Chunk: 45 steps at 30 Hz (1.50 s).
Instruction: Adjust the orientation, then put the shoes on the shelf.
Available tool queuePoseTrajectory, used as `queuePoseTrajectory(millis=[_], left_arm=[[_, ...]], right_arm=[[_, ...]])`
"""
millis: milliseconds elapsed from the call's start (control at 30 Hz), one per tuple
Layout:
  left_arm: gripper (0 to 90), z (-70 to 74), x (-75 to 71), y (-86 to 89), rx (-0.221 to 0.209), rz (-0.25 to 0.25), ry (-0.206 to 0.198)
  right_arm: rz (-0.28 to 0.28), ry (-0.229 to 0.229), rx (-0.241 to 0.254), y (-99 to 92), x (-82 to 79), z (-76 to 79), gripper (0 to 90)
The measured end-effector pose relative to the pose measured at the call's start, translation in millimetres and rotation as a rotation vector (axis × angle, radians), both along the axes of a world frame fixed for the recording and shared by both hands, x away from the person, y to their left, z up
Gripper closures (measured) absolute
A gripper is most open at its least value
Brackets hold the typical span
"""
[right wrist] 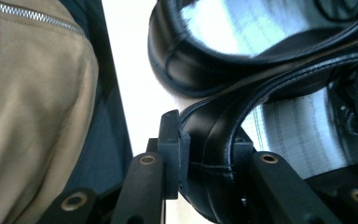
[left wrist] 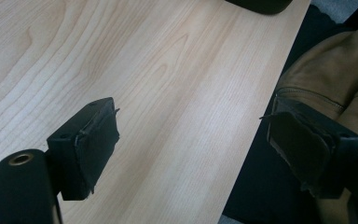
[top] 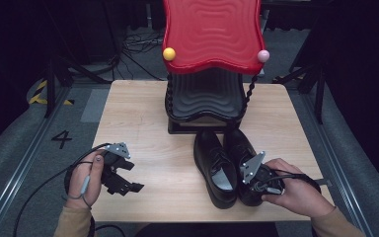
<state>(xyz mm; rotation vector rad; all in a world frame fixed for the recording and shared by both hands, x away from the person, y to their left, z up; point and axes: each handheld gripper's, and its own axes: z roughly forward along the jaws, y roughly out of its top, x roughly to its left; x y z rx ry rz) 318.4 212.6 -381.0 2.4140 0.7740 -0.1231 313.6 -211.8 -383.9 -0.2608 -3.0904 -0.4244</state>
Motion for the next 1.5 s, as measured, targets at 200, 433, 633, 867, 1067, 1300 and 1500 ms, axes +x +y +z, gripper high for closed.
queuePoseTrajectory(millis=[200,433,633,867,1067,1300,1500], left_arm=[[16.8,-0.5,0.2,1.2,0.0,0.007,0.001],[16.8,1.5,1.0,-0.9,0.002,-0.004,-0.004],[16.8,2.5,5.5,-2.8,-0.006,-0.011,-0.011],[16.8,3.0,13.1,-9.5,-0.014,-0.033,-0.013],[16.8,2.3,17.9,-14.1,-0.008,-0.046,-0.012],[16.8,2.0,19.8,-16.9,-0.012,-0.052,-0.011],[16.8,1.4,20.1,-17.1,-0.013,-0.056,-0.009]], right_arm=[[-0.012,0.068,0.04,-6.1,11.5,-10.4,75.4],[-0.048,0.067,0.0,-4.5,7.4,-17.8,75.4],[-0.089,0.065,-0.003,-5.5,5.2,-23.2,71.4],[-0.2,0.061,0.059,-13.4,5.3,-7.9,61.2],[-0.312,0.06,0.134,-17.5,7.4,4.9,53.6],[-0.459,0.079,0.201,-15.8,12.5,14.3,49.0],[-0.605,0.104,0.239,-10.1,19.0,15.2,45.8]])
